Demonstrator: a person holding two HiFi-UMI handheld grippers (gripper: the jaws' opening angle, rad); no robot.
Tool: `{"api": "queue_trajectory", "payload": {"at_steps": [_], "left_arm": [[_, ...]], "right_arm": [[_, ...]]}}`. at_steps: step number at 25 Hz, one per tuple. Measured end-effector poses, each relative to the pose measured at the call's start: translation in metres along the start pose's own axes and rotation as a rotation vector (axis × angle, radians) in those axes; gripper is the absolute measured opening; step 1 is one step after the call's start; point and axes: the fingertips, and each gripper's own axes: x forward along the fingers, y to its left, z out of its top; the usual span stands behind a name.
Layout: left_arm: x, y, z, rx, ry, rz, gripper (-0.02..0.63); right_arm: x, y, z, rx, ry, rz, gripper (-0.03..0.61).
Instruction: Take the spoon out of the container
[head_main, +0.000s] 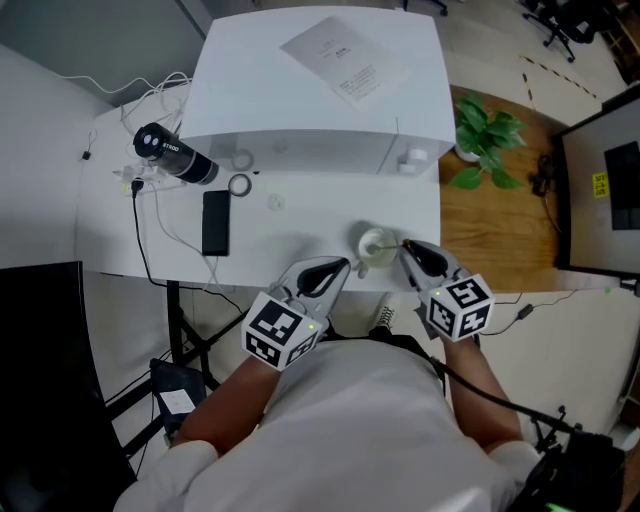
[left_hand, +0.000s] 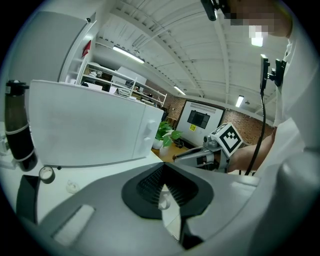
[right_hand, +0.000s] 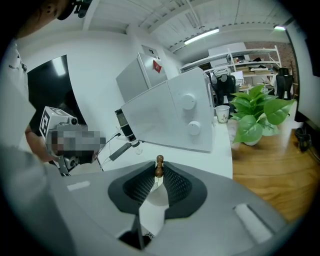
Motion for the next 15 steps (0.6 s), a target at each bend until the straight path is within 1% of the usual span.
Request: {"api": "queue_trajectory", "payload": {"at_steps": [15], "left_arm": [[-0.012, -0.015, 0.014, 0.053, -0.042, -0.008, 0.005]], "right_arm": [[-0.038, 0.021, 0.035, -0.031, -0.111, 0.002, 0.057]]}}
